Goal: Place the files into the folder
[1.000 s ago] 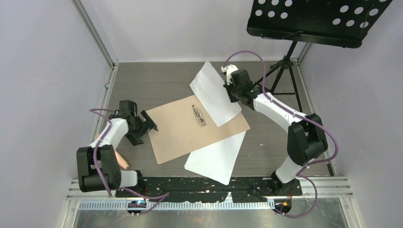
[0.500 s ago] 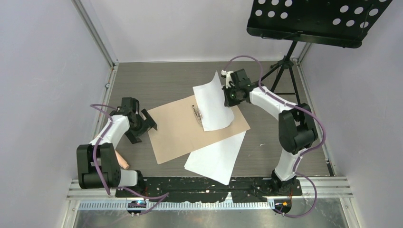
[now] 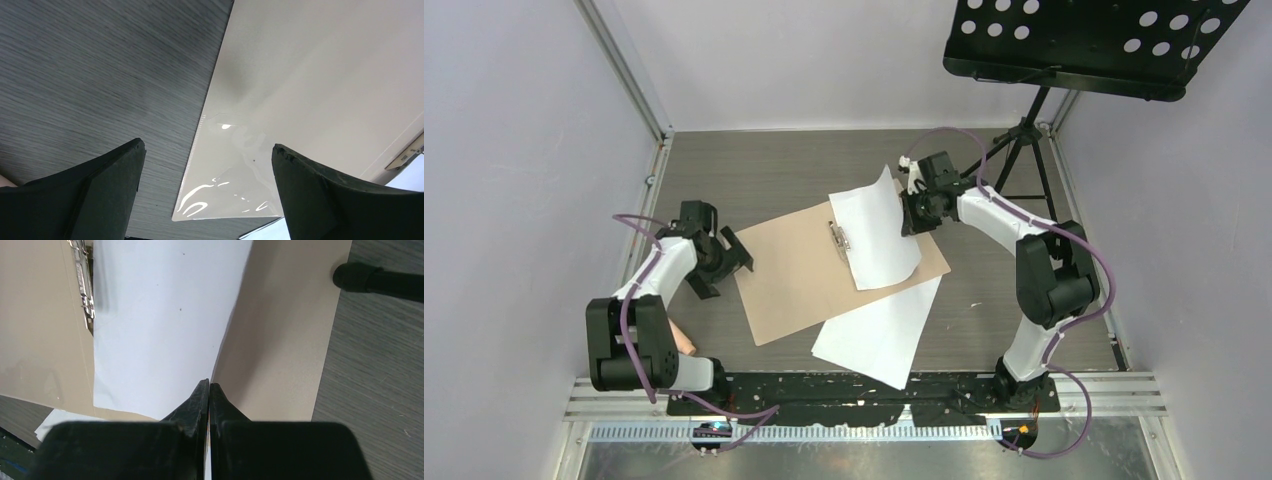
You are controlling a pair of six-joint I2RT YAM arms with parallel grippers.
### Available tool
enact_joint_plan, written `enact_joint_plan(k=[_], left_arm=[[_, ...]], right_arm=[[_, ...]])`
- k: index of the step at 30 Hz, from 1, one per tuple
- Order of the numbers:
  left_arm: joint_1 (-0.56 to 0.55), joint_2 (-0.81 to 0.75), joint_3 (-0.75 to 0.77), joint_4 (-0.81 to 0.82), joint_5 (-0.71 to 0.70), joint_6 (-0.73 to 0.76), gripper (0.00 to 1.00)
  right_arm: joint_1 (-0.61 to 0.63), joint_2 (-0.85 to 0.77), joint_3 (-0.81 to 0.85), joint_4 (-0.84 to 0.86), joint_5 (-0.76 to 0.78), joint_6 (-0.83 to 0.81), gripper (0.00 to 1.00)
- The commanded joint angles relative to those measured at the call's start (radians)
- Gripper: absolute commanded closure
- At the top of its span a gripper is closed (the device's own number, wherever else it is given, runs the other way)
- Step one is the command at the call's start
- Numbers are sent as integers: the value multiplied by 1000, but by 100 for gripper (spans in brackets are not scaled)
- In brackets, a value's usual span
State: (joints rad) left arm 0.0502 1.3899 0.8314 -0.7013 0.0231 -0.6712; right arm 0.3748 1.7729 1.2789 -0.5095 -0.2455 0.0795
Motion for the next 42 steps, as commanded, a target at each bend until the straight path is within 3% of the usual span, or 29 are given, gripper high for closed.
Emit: enact_joint_plan(k=[1,13,25,35,37,41,42], left_arm=[[-10,-19,53,-13,-45,23,0],[-79,-23,64,-28,-67,39,0],[-111,-24,76,-29,-75,54,0],[-141,-53,76,-35,-76,76,0],[-153,-60,81,-35,-72,81,0],[-185,-74,99,-51,-73,96,0],[-198,-78,104,-55,-72,101,0]], right_arm=[[9,-56,-26,-8,28,6,94],[21,-70,-6,-20,167,-47,95],[61,-63,18,21,101,-73,94],[82,-47,10,1,192,-74,94],[82,-39,22,-10,211,-74,89],[83,-30,56,-43,269,-73,51],[85,-32,60,-54,279,-73,45]])
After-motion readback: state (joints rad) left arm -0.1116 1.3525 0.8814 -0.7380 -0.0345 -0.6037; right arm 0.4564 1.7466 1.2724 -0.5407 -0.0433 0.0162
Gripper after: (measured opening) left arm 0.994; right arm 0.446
